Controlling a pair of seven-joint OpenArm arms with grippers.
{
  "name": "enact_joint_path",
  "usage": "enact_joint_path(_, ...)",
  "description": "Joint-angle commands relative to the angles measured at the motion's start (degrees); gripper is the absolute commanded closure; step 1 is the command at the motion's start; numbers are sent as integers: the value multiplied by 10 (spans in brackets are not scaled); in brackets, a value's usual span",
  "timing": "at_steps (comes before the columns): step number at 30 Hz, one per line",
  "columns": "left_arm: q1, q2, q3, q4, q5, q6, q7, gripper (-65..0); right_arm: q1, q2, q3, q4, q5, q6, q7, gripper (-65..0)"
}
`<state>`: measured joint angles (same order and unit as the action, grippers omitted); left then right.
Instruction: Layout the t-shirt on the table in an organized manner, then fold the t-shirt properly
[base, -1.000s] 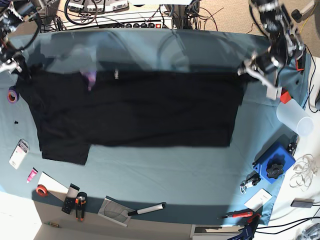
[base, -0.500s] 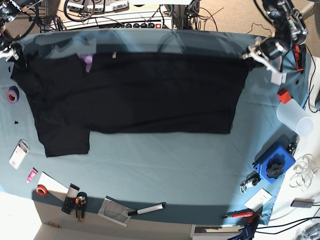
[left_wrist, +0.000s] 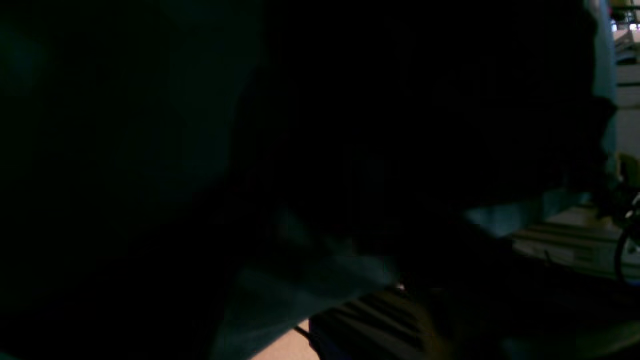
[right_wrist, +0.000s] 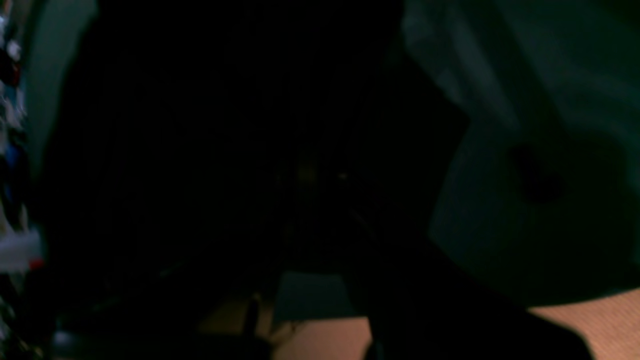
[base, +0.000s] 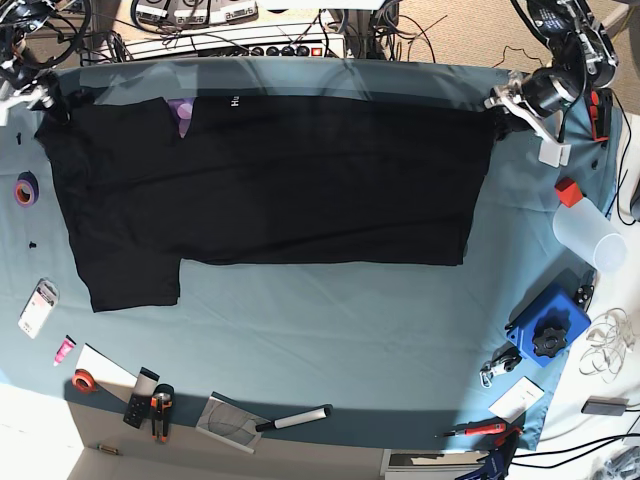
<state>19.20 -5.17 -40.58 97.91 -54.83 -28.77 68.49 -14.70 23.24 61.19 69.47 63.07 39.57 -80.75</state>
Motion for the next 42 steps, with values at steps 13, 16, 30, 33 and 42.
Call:
enact_joint_path(13,11,-35,-30,46,-39,6,50,-290,0,61,66,10,73,4,8,-183)
enact_joint_path(16,11,-34,-45,66,-40,6,42,-290,0,71,93,10,72,4,8,-183)
enact_joint_path(30,-53,-35,96,135,116,-30,-102,-287,53,82,101,10,35,4,8,-183)
enact_joint_path(33,-85,-34,169,135,229,10,-153,-288,74,82,101,10,26,4,8,-183)
enact_joint_path(42,-169,-34,312,38,381,120,-172,-288,104,82,101,10,14,4,8,-183)
